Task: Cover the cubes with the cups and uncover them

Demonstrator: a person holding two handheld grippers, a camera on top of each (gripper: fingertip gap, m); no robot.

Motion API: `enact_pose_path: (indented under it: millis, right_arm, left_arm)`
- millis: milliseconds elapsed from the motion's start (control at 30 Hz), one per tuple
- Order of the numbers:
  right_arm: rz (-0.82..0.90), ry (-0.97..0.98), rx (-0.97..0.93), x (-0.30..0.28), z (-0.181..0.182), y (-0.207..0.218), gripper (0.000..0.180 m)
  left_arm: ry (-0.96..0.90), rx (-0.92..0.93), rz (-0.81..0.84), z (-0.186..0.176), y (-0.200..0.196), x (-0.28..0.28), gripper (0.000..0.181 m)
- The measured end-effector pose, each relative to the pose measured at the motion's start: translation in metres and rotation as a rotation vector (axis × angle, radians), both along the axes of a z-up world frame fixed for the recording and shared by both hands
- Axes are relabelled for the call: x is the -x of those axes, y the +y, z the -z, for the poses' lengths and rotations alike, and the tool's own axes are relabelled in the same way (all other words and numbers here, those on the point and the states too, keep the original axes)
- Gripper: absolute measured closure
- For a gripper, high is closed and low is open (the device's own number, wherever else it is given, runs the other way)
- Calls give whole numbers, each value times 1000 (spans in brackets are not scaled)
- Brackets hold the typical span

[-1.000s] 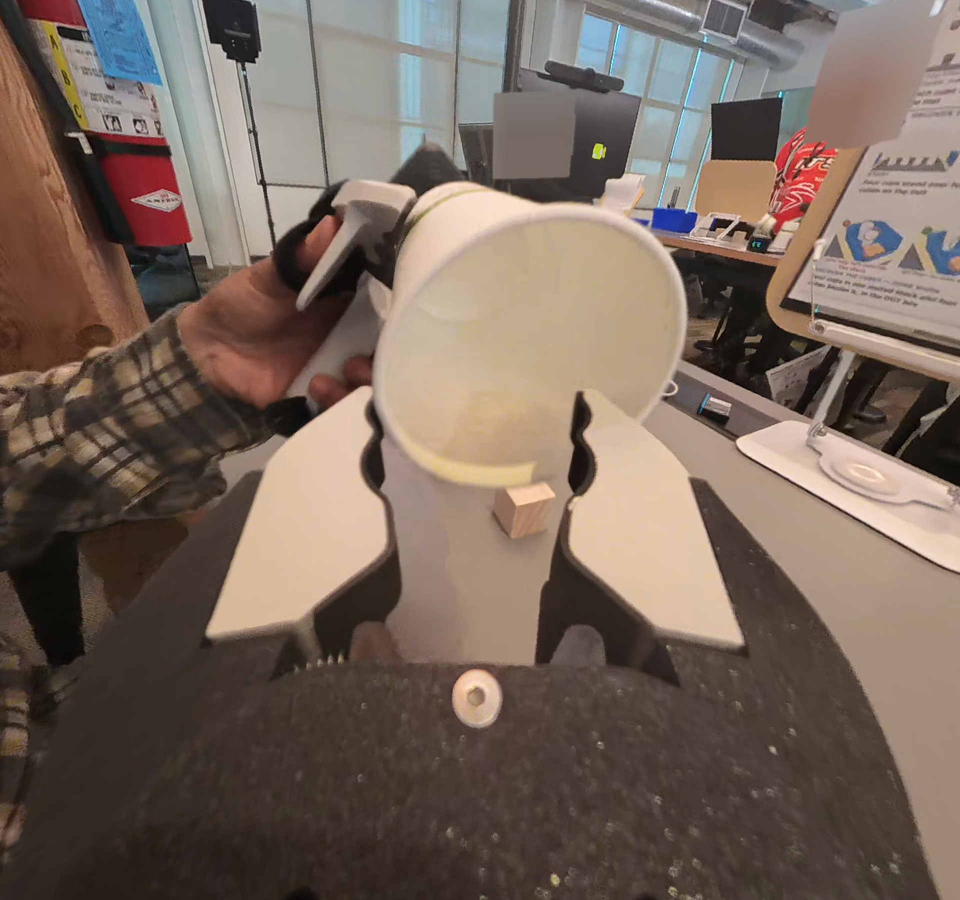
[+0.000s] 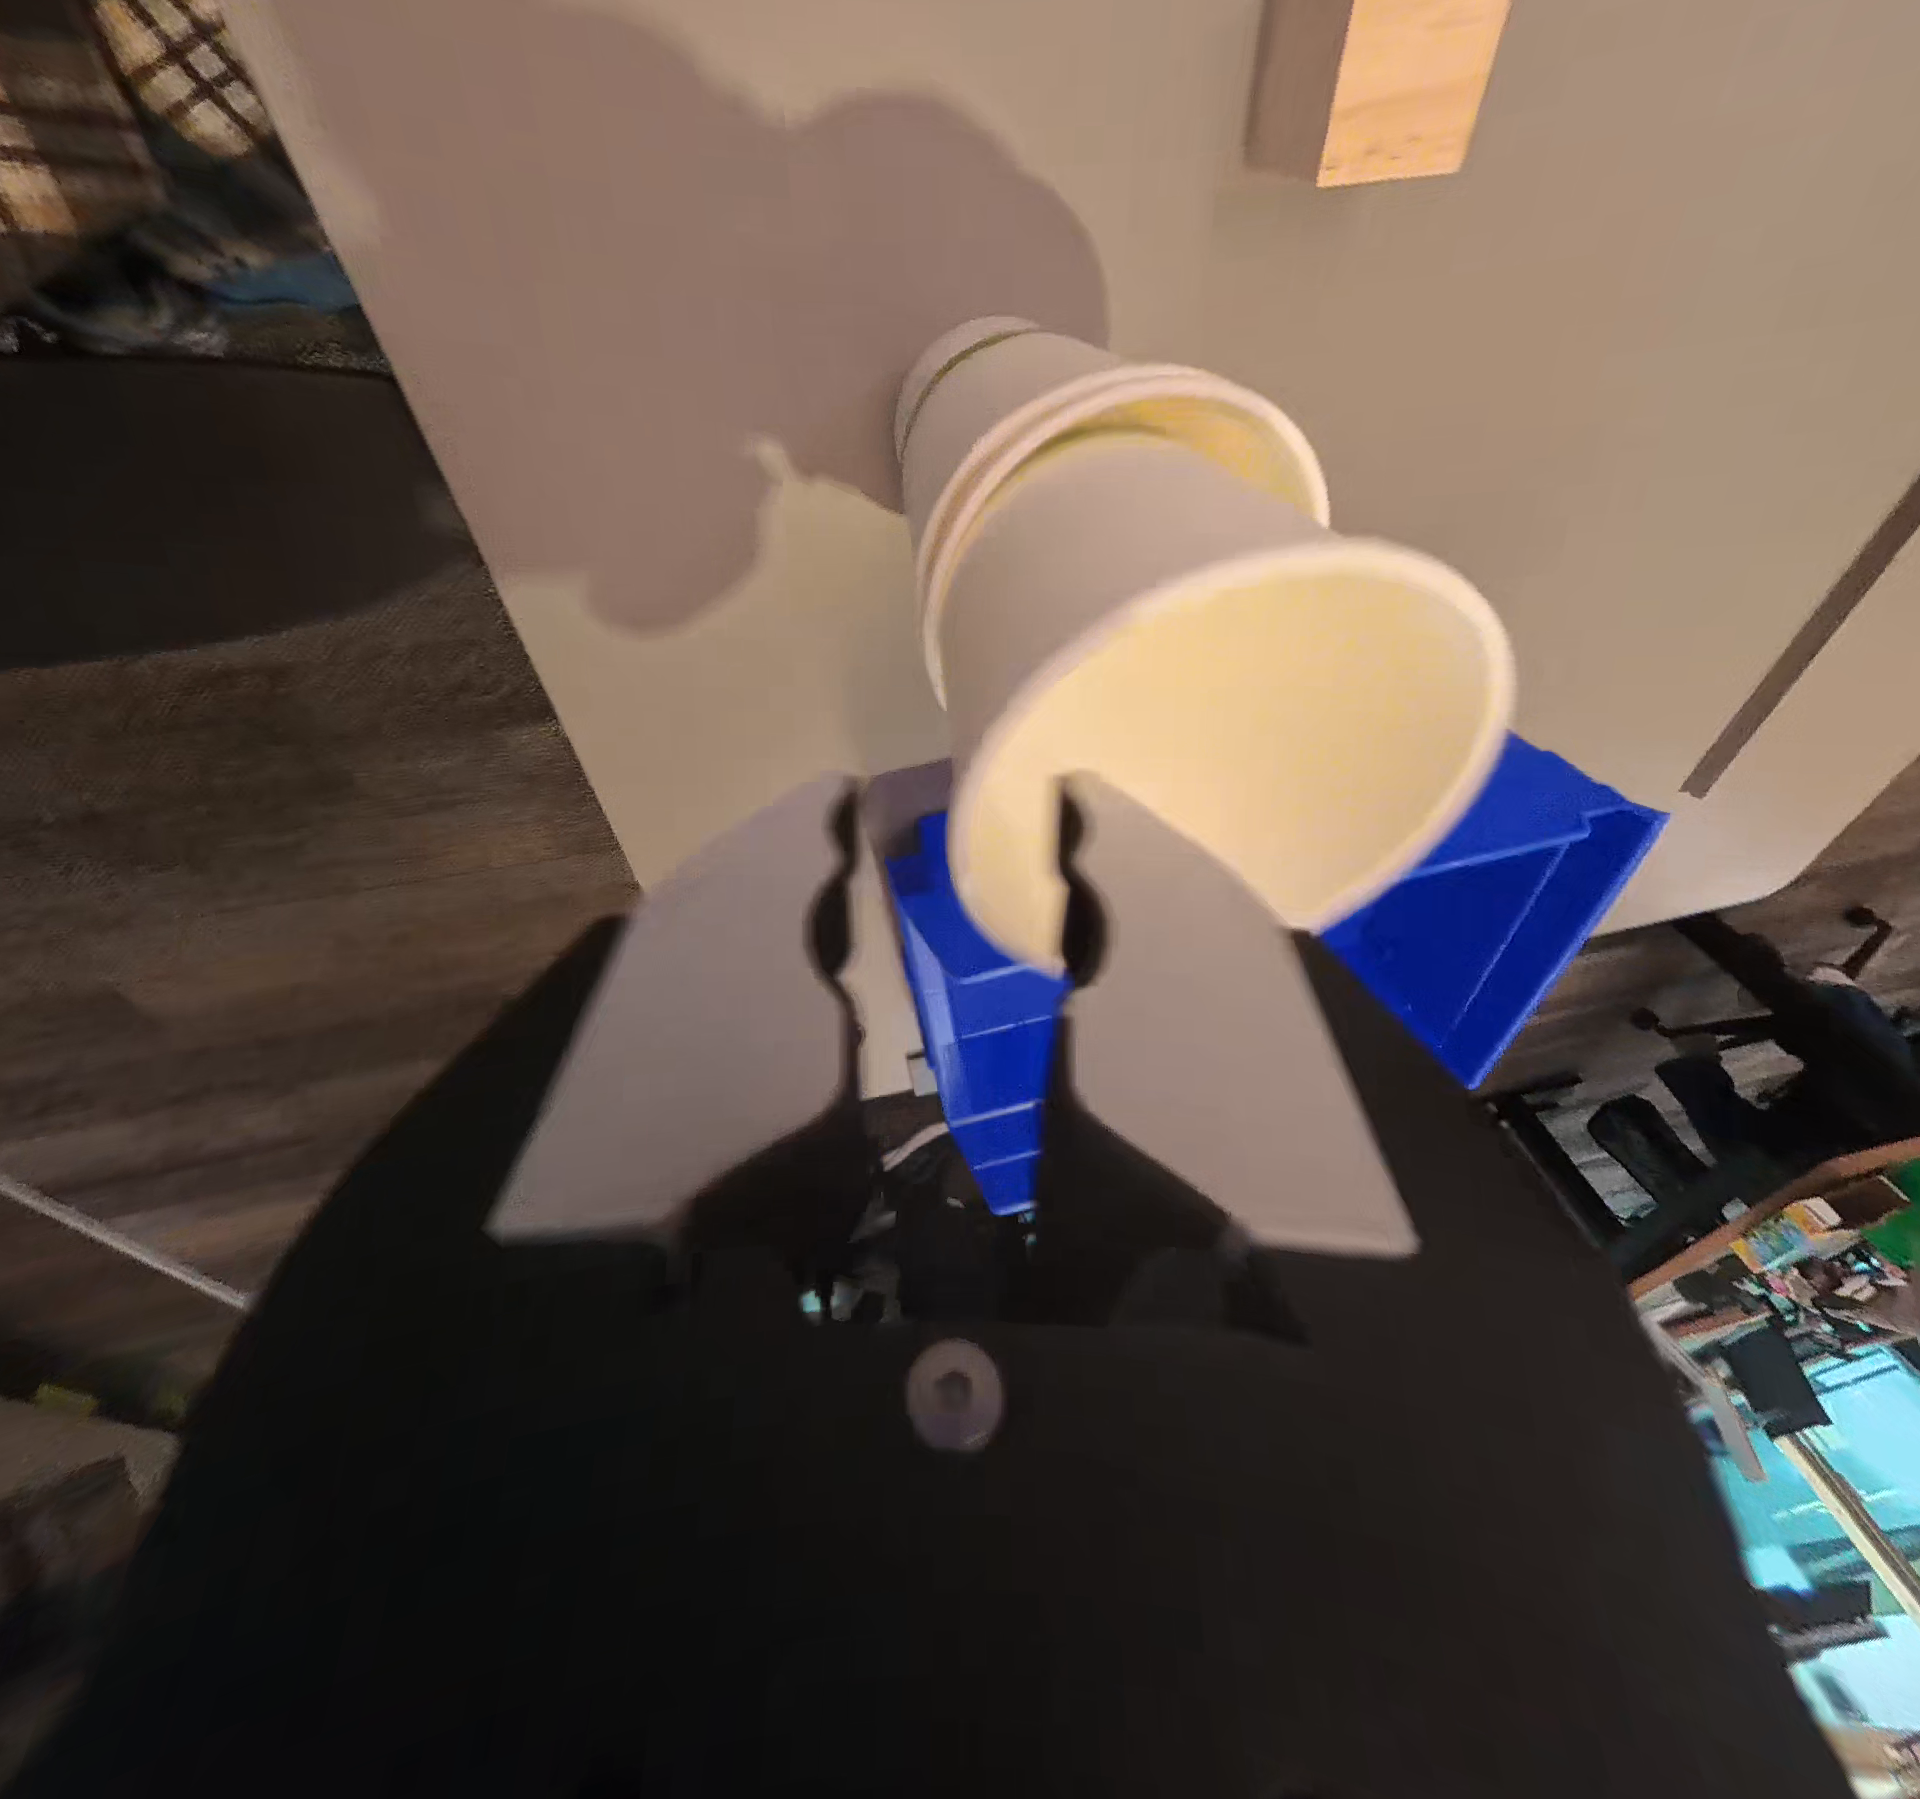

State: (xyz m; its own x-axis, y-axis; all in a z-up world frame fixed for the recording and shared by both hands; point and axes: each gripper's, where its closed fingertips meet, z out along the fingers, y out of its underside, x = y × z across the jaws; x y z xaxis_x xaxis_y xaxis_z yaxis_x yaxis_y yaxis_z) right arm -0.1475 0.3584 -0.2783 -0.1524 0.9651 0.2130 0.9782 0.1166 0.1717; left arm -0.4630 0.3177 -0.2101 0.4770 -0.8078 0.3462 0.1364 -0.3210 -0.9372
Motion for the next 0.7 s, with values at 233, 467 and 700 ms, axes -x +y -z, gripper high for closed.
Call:
enact_pose_path:
  millis: [233, 467, 700]
  right_arm:
    - [7, 313, -109, 24, -30, 2, 81]
    - [-17, 1022, -89, 74, -62, -44, 88]
    - [-38, 1137, 57, 80, -21, -84, 90]
  left_arm:
    - [357, -34, -223, 26, 14, 46, 71]
    - [1005, 129, -296, 77, 29, 129, 51]
    - [1274, 372, -68, 119, 53, 150, 47]
